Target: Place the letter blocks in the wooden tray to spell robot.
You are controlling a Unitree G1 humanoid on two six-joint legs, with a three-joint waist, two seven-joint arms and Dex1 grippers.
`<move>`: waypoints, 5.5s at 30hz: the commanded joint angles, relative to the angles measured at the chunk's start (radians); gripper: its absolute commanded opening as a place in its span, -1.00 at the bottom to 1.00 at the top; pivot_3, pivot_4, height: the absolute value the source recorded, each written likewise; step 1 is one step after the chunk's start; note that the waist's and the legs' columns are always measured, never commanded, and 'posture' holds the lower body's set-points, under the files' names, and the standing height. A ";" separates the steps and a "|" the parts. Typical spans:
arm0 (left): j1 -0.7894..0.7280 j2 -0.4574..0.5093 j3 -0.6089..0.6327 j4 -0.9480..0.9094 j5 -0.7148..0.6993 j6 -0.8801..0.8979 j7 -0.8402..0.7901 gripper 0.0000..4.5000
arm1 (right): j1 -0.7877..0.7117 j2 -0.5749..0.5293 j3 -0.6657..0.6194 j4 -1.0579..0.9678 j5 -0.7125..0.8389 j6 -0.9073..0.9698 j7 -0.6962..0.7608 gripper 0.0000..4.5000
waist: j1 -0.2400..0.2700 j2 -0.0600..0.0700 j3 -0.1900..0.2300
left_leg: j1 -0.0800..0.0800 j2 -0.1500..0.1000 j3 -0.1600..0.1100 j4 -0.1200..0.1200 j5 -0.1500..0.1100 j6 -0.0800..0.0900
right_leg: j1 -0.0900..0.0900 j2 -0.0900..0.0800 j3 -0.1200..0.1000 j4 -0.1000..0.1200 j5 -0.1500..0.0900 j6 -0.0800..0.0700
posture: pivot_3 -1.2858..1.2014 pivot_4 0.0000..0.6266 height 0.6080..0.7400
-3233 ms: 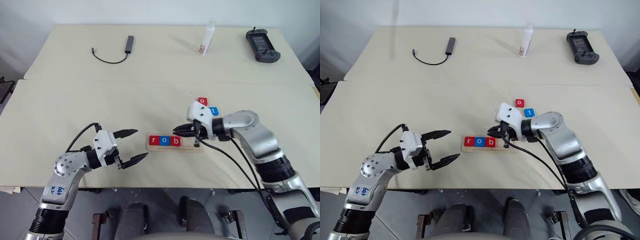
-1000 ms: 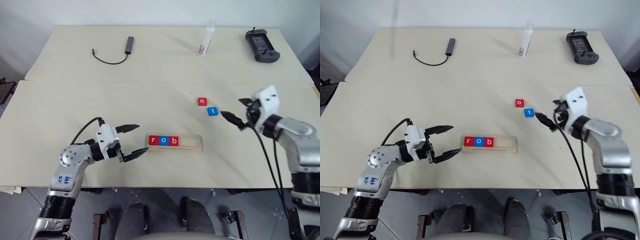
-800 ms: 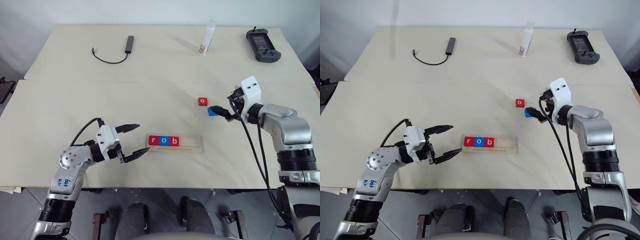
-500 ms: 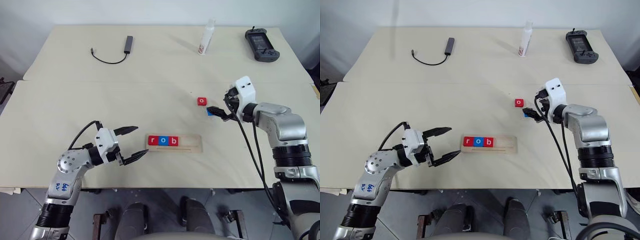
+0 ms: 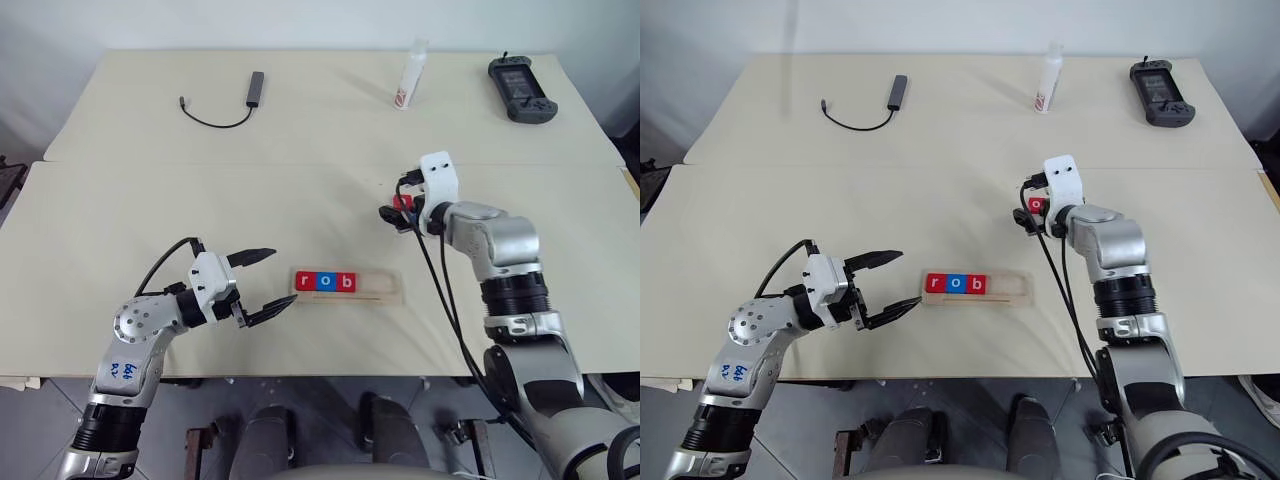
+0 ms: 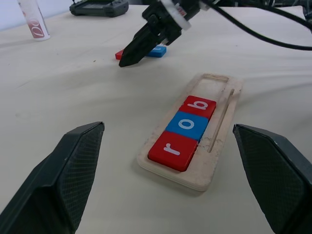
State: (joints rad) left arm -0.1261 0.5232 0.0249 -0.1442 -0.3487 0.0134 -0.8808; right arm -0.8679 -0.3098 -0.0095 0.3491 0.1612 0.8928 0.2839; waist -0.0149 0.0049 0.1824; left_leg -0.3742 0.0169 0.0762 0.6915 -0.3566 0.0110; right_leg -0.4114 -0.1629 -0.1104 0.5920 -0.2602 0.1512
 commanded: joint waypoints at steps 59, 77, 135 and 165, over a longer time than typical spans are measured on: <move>-0.049 0.035 -0.035 -0.051 -0.078 0.119 -0.166 1.00 | 0.726 -0.466 -0.121 -0.941 0.219 0.080 0.553 1.00 | -0.009 0.000 0.001 | 0.002 -0.002 0.000 -0.005 -0.002 0.003 | 0.001 0.000 0.001 -0.004 0.000 0.000 | 0.03 -0.52 1.00; 0.021 0.058 -0.006 -0.140 -0.078 0.119 -0.131 1.00 | 0.343 -0.578 0.193 -0.035 -0.037 -0.814 1.093 1.00 | 0.005 -0.004 0.001 | 0.003 -0.001 0.002 -0.003 -0.001 0.002 | 0.003 -0.001 0.001 -0.005 0.000 0.001 | 0.03 -0.52 1.00; 0.077 0.044 0.003 -0.165 -0.061 0.092 -0.040 1.00 | 0.280 -0.488 0.215 -0.356 0.046 -0.459 1.034 -0.03 | 0.013 -0.003 0.001 | 0.002 0.000 0.001 0.002 -0.002 0.001 | 0.003 -0.001 0.000 -0.002 0.000 0.001 | 0.03 -0.52 1.00; 0.069 0.051 0.017 -0.185 -0.066 0.105 -0.019 1.00 | 0.296 -0.447 0.240 -0.349 0.008 -0.526 0.995 -0.99 | 0.014 -0.003 0.001 | 0.002 0.000 0.001 0.002 -0.002 0.001 | 0.003 -0.001 0.000 -0.002 0.000 0.001 | 0.03 -0.52 1.00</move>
State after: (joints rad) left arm -0.0520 0.5684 0.0310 -0.3002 -0.4070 0.1241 -0.9018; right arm -0.5782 -0.7237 0.2894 0.0297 0.1561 0.3792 1.2811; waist -0.0009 0.0016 0.1838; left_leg -0.3724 0.0166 0.0771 0.6939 -0.3588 0.0123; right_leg -0.4088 -0.1637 -0.1102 0.5903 -0.2598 0.1519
